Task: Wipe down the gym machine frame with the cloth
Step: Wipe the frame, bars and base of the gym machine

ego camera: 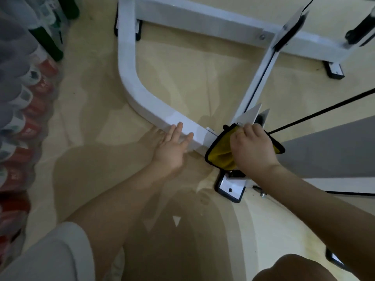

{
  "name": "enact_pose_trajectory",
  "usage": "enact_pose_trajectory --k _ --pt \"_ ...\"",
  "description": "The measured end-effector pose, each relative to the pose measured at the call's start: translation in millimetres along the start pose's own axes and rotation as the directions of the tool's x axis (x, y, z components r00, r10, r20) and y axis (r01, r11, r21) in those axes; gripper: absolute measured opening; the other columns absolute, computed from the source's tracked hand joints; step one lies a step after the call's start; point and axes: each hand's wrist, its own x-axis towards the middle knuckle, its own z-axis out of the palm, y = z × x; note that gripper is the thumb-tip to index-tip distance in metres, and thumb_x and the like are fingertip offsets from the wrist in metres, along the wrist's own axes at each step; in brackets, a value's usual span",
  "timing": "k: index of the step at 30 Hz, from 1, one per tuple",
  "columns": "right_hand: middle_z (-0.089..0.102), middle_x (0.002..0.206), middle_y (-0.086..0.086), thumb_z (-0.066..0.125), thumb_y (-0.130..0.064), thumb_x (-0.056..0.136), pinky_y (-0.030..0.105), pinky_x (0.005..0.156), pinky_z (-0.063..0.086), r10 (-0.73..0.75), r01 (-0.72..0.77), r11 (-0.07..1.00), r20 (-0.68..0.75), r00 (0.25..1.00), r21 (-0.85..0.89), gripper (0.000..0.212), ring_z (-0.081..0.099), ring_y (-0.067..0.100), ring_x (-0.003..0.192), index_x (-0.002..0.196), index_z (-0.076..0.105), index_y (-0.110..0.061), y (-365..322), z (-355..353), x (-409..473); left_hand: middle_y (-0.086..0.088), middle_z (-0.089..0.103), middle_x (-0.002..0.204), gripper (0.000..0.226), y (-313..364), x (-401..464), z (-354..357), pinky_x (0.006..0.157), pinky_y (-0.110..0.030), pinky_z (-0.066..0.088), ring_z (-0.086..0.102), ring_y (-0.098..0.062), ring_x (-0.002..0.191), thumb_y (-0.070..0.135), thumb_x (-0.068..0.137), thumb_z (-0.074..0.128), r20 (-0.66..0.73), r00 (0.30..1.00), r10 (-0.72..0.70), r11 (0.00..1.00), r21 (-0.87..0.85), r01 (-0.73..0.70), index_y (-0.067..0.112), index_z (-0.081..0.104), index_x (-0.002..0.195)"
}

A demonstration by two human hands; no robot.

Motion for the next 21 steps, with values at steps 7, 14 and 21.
enact_pose_trajectory --k 7,14,21 --pt "0.052 0.123 0.015 0.029 -0.014 0.094 0.040 0.108 0.025 -0.051 0.038 0.994 0.119 0.992 0.104 0.034 0.042 0.033 0.118 0.120 0.049 -0.003 -17 4 15 -0.002 -0.017 0.156 0.073 -1 0 -8 0.114 -0.037 0.014 -0.013 -0.020 0.144 0.007 0.088 0.039 0.030 1.000 0.000 0.999 0.042 -0.001 0.033 0.008 0.148" --pt "0.047 0.135 0.022 0.042 -0.013 0.088 0.046 0.112 0.027 -0.035 0.034 0.999 -0.026 0.999 -0.036 0.039 0.037 0.038 0.130 0.122 0.057 0.000 -24 15 -17 -0.004 -0.021 0.155 0.077 5 -2 -6 0.112 -0.036 0.018 -0.015 -0.022 0.143 0.001 0.088 0.038 0.015 1.000 -0.021 0.996 0.084 0.020 0.032 0.003 0.148" --pt "0.060 0.122 0.022 0.032 -0.004 0.082 0.044 0.099 0.044 -0.050 0.071 0.922 -0.064 0.997 0.380 0.047 0.057 0.033 0.116 0.120 0.059 0.005 -84 49 21 -0.005 -0.017 0.156 0.069 10 -5 -1 0.109 -0.034 0.024 -0.011 -0.021 0.144 0.005 0.092 0.032 -0.047 0.998 -0.031 0.989 0.144 0.038 0.031 0.002 0.148"
